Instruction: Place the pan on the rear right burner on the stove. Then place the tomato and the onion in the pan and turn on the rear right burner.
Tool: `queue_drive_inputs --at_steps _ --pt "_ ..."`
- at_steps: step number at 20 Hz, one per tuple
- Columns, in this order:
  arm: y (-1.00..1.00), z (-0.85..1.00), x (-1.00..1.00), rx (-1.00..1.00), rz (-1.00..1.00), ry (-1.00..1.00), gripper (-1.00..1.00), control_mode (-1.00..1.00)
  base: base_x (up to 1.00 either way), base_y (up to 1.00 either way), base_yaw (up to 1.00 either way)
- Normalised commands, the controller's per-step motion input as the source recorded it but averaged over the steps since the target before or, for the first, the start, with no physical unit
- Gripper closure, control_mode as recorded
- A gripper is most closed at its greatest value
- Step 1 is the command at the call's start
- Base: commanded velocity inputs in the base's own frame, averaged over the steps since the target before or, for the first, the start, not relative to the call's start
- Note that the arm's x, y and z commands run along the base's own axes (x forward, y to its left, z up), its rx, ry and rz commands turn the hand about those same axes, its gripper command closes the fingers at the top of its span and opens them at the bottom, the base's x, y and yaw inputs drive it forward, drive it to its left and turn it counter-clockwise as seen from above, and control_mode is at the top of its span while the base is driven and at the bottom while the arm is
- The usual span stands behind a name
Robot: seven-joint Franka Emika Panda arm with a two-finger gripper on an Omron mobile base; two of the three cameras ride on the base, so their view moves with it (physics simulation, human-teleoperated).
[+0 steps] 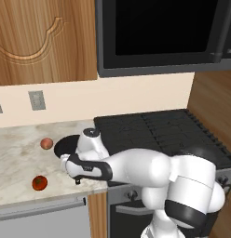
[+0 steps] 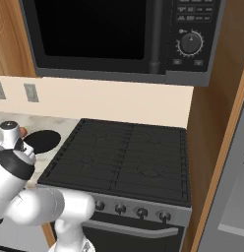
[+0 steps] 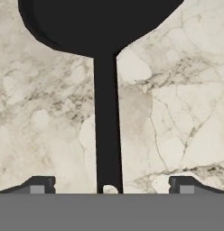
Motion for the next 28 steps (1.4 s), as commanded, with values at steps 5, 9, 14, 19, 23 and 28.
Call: queue_drive_inputs --at_steps 5,9,14,19,23,28 --pt "0.06 -0.08 0.02 0.0 0.0 0.0 -1.0 -1.0 0.0 0.0 0.0" --pt "0.06 -0.16 0.0 0.0 0.0 0.0 -1.0 -1.0 0.0 0.0 0.0" --pt "0.03 -0.17 0.01 0.0 0.0 0.0 -1.0 -1.0 0.0 0.0 0.0" --pt "0.0 -0.17 0.05 0.0 0.0 0.0 -1.0 -1.0 0.0 0.0 0.0" --pt "0.01 -0.18 0.1 0.0 0.0 0.0 -1.0 -1.0 0.0 0.0 0.0" --pt "0.06 -0.16 0.08 0.0 0.0 0.0 -1.0 -1.0 0.0 0.0 0.0"
